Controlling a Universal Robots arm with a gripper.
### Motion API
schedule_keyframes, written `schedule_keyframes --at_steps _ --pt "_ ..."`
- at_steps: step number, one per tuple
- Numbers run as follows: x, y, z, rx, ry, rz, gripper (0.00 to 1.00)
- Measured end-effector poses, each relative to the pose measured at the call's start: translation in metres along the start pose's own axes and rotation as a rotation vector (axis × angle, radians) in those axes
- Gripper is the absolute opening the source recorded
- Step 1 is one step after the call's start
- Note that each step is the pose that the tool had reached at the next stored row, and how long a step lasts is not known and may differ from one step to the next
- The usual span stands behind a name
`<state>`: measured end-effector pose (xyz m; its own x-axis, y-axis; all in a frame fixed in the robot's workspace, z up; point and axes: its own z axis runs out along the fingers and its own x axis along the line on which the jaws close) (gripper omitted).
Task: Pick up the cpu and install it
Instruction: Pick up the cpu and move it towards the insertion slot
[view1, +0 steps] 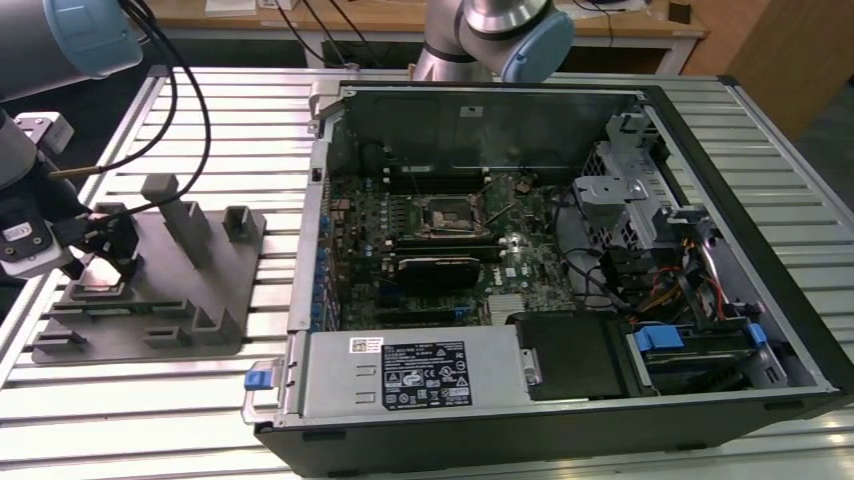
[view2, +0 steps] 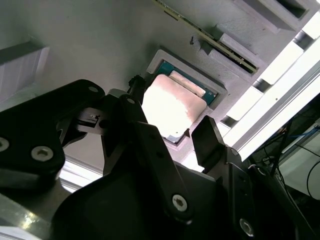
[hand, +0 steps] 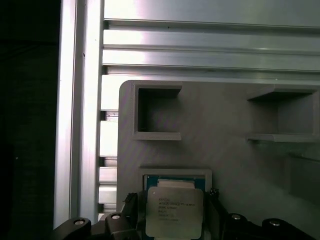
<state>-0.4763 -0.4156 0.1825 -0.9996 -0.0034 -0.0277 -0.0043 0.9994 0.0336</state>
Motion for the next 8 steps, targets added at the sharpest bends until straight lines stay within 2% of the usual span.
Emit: schedule_keyframes --at_steps 7,8 --pt "0.0000 0.0000 0.0000 0.0000 -0.0001 0.000 0.63" --pt "0.0000 0.0000 0.0000 0.0000 0.0000 0.000 0.56"
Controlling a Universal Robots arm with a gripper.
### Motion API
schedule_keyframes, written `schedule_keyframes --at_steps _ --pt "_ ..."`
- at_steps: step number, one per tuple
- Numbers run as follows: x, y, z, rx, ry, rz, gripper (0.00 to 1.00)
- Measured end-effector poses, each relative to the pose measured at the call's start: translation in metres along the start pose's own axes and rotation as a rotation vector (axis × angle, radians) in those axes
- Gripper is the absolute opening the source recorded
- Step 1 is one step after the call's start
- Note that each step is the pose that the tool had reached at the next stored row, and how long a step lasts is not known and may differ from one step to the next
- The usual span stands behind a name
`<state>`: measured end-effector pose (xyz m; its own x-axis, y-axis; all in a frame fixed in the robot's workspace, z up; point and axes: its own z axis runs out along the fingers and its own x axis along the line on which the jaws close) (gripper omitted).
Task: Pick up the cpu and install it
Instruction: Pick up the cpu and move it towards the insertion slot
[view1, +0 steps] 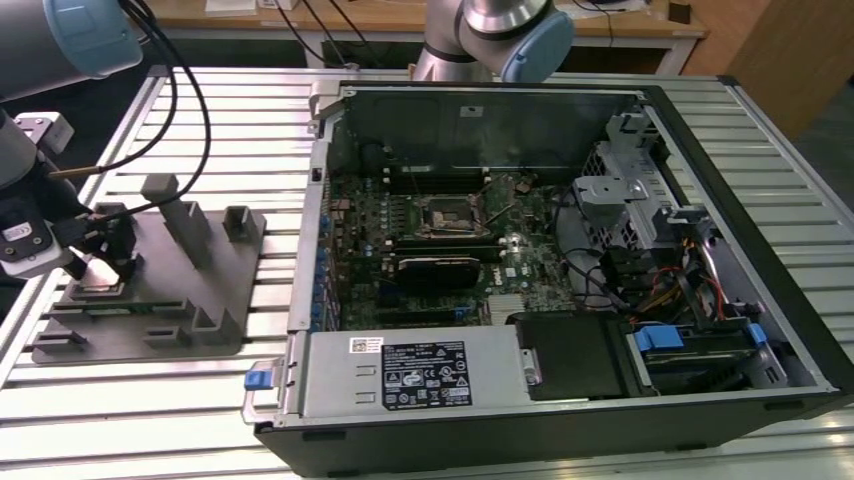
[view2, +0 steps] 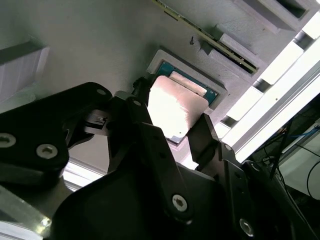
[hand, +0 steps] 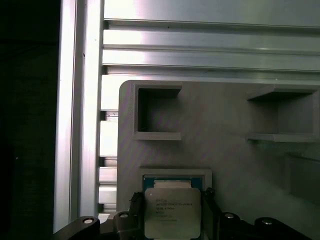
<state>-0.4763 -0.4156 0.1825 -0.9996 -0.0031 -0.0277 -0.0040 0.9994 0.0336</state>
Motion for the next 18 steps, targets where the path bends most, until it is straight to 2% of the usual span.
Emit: schedule_keyframes --at_steps 18 --pt "0.0000 0.0000 -0.0004 0.0001 0.0002 0.000 0.56"
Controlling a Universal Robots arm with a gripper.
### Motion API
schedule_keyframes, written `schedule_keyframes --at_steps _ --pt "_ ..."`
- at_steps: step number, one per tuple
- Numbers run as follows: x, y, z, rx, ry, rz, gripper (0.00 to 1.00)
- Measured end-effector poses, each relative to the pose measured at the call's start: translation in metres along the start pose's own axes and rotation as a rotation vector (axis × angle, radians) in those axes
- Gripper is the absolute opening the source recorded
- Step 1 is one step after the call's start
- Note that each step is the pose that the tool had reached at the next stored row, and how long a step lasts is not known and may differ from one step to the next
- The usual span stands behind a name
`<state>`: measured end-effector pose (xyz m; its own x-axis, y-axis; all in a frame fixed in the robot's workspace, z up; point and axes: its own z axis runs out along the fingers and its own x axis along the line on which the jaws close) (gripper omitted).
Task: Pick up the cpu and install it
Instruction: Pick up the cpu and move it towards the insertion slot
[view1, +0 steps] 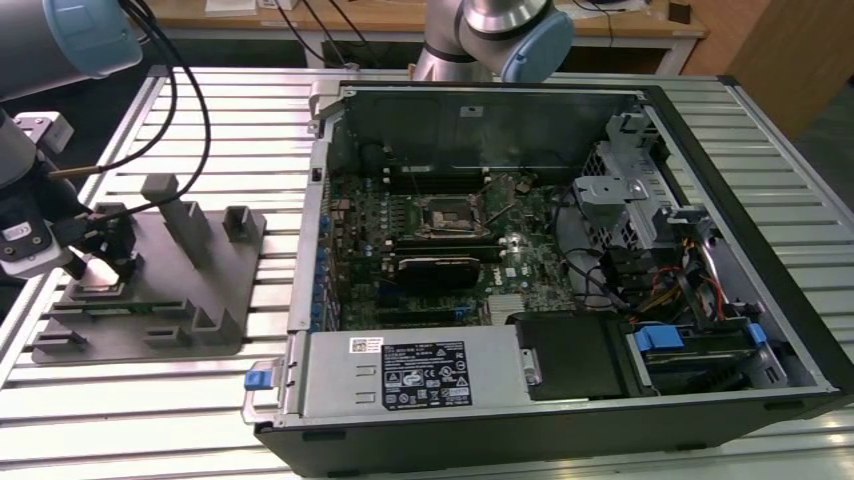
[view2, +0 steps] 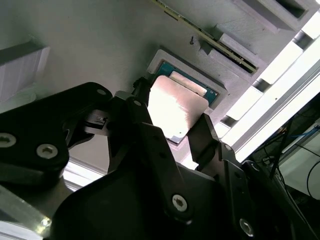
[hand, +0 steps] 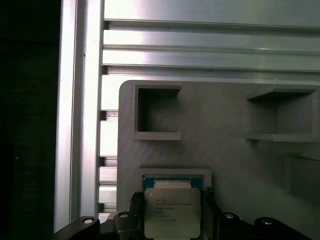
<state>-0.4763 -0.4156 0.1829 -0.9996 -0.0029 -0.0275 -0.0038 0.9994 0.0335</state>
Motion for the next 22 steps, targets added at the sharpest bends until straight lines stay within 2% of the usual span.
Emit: schedule_keyframes --at_steps 8,10,11,22 --pt "0.0000 0.0000 0.0002 -0.0001 -0.0001 0.000 0.56" --pt "0.0000 0.0000 0.0002 -0.0001 -0.0002 0.000 0.58" --pt "0.0000 0.0000 0.0003 -0.0001 -0.0002 0.000 0.64" --pt "-0.0001 -0.0003 -0.0011 0.0000 -0.0001 0.000 0.64"
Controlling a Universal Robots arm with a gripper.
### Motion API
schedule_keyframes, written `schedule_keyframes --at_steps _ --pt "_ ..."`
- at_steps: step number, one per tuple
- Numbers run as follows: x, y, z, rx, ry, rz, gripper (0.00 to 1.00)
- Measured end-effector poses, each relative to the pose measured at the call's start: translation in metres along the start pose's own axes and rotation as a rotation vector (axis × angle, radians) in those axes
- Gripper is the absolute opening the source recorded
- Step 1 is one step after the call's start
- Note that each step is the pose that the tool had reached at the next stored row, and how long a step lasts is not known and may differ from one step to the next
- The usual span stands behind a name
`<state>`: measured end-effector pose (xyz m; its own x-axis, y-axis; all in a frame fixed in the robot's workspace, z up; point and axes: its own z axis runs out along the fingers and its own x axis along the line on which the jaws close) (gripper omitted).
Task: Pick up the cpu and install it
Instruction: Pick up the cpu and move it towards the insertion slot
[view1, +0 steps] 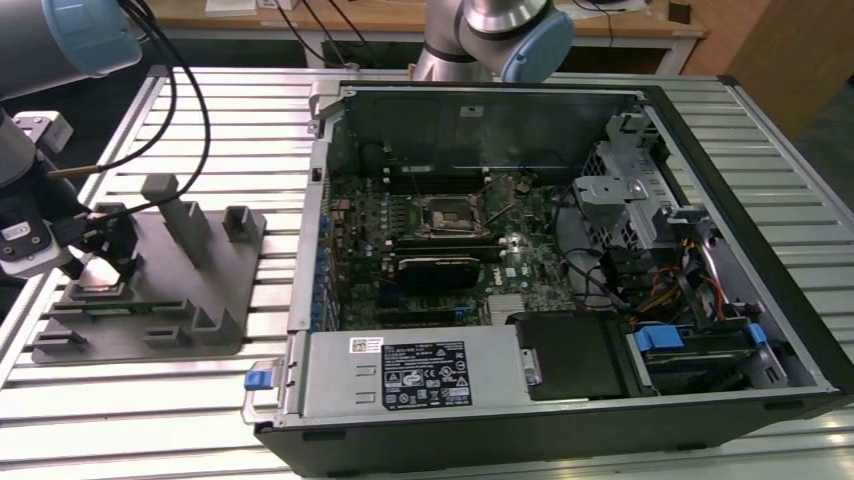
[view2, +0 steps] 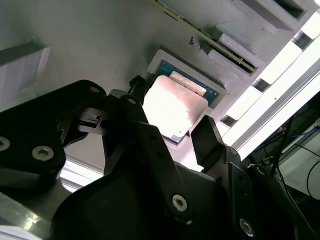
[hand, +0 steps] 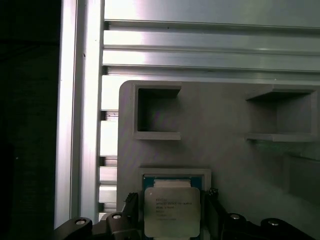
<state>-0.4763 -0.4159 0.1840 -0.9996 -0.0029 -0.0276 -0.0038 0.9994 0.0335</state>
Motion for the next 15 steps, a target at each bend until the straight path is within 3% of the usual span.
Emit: schedule_keyframes --at_steps 5,15 --pt "0.0000 -0.0018 -0.0001 -0.0062 0.0000 0.000 0.64" --pt "0.0000 -0.0021 0.0004 -0.0067 -0.0001 0.000 0.64"
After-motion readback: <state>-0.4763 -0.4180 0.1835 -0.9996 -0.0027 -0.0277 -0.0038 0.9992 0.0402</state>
